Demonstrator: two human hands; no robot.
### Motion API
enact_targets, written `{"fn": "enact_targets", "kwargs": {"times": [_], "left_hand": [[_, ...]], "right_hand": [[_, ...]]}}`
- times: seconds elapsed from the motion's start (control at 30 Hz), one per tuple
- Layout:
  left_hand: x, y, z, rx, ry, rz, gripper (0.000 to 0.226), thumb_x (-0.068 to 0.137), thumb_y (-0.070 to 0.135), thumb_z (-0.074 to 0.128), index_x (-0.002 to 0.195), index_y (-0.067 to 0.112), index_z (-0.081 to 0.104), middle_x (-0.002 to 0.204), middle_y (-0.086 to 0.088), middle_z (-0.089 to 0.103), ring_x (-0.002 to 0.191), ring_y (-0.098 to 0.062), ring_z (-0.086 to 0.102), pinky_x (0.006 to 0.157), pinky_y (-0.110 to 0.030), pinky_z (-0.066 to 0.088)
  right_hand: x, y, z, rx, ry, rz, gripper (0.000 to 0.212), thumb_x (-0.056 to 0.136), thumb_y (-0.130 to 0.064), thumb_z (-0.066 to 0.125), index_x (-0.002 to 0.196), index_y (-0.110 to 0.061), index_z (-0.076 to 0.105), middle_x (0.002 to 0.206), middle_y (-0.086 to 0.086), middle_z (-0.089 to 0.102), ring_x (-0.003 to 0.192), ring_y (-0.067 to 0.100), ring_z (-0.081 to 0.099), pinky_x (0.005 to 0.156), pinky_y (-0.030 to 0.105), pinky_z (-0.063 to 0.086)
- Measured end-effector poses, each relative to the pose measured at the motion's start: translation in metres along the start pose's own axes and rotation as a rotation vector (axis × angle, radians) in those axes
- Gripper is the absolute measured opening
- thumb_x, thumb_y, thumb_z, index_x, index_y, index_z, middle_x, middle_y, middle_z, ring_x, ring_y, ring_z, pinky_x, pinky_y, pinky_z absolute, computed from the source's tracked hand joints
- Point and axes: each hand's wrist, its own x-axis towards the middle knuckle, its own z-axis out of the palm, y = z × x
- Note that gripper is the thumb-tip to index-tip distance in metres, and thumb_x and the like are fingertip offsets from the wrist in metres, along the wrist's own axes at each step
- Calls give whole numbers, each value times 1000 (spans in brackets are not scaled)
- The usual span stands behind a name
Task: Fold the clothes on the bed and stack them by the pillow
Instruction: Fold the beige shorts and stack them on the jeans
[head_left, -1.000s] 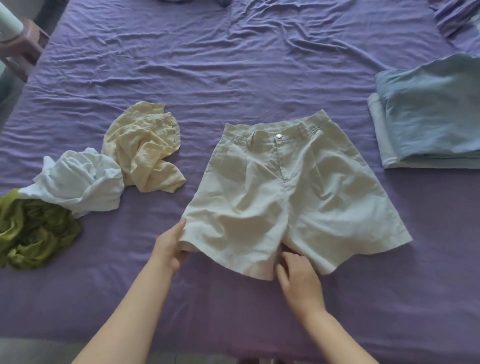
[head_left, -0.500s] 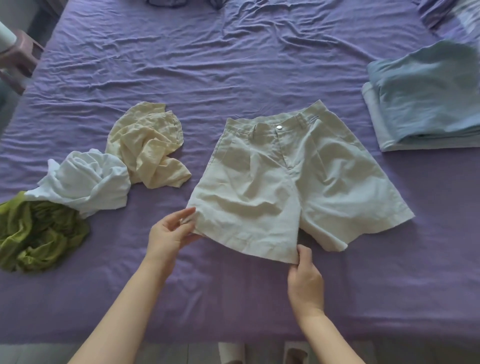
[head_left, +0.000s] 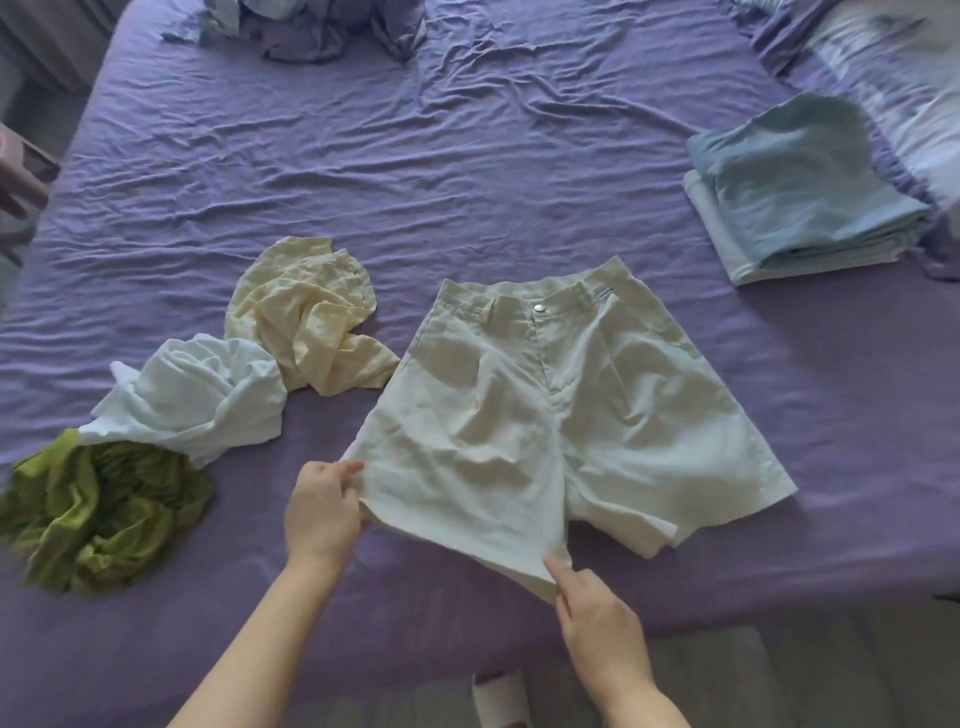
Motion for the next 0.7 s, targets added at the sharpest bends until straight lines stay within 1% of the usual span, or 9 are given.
{"fn": "enact_targets", "kwargs": {"times": [0.03, 0.1, 0.17, 0.23, 0.3, 0.43, 0.5, 0.57, 0.7], "left_hand": [[0, -3, -1, -13, 6, -6, 37, 84, -2, 48, 114, 11, 67, 104, -12, 57, 89, -30, 60, 77, -37, 52], [4, -3, -3, -275, 18, -104, 41, 86, 0, 51, 122, 15, 60, 99, -9, 60, 76, -27, 65, 67, -32, 58], [12, 3, -3, -683, 3, -281, 54, 87, 5, 58, 137, 19, 43, 92, -5, 63, 56, -15, 64, 53, -22, 55], [18, 9, 3, -879, -67, -431, 66, 88, 10, 61, 145, 15, 28, 86, -5, 63, 52, -10, 59, 53, -21, 53], [18, 16, 10, -810, -166, -471, 67, 88, 16, 62, 146, 13, 27, 88, -3, 61, 62, -12, 57, 59, -23, 50], [16, 21, 17, -609, -245, -353, 74, 86, 13, 63, 148, 19, 23, 102, -3, 59, 94, -22, 60, 75, -36, 52], [14, 21, 15, -404, -207, -222, 73, 86, 11, 58, 148, 25, 23, 97, 2, 59, 96, -21, 57, 84, -36, 49], [14, 19, 11, -291, -124, -127, 67, 86, 10, 56, 146, 26, 31, 104, 0, 60, 99, -19, 54, 88, -29, 42], [24, 4, -2, -151, -30, -54, 53, 87, 5, 55, 139, 13, 44, 123, -14, 58, 114, -28, 51, 95, -31, 36]], "right_hand": [[0, -3, 3, -3, -32, 20, 43, 97, -24, 41, 136, -41, 39, 101, -2, 56, 90, 18, 59, 74, 31, 45], [2, -8, 8, 87, 12, 52, 43, 95, -17, 43, 135, -36, 45, 100, 0, 60, 90, 20, 59, 75, 32, 45], [3, -9, 8, 250, 189, 87, 42, 91, -3, 49, 126, -23, 57, 101, 4, 67, 91, 24, 62, 77, 35, 48], [8, -8, 6, 370, 302, 113, 38, 89, 5, 49, 117, -15, 64, 97, 6, 69, 84, 22, 62, 73, 24, 45], [14, -7, 1, 447, 311, 151, 36, 89, 9, 45, 111, -12, 64, 89, 3, 62, 79, 17, 54, 68, 13, 35], [23, -9, -7, 480, 346, 208, 31, 86, 6, 50, 109, -12, 59, 100, -2, 52, 76, 5, 50, 69, 10, 30], [24, -12, -7, 481, 334, 209, 31, 85, 2, 57, 112, -13, 55, 104, -3, 47, 74, 1, 50, 67, 10, 31], [24, -14, -6, 449, 327, 178, 33, 85, 2, 57, 114, -13, 53, 106, -1, 44, 74, 5, 48, 68, 13, 32], [13, -8, -3, 400, 340, 135, 47, 79, 10, 54, 116, -19, 54, 105, -1, 44, 85, 12, 51, 73, 24, 40]]}}
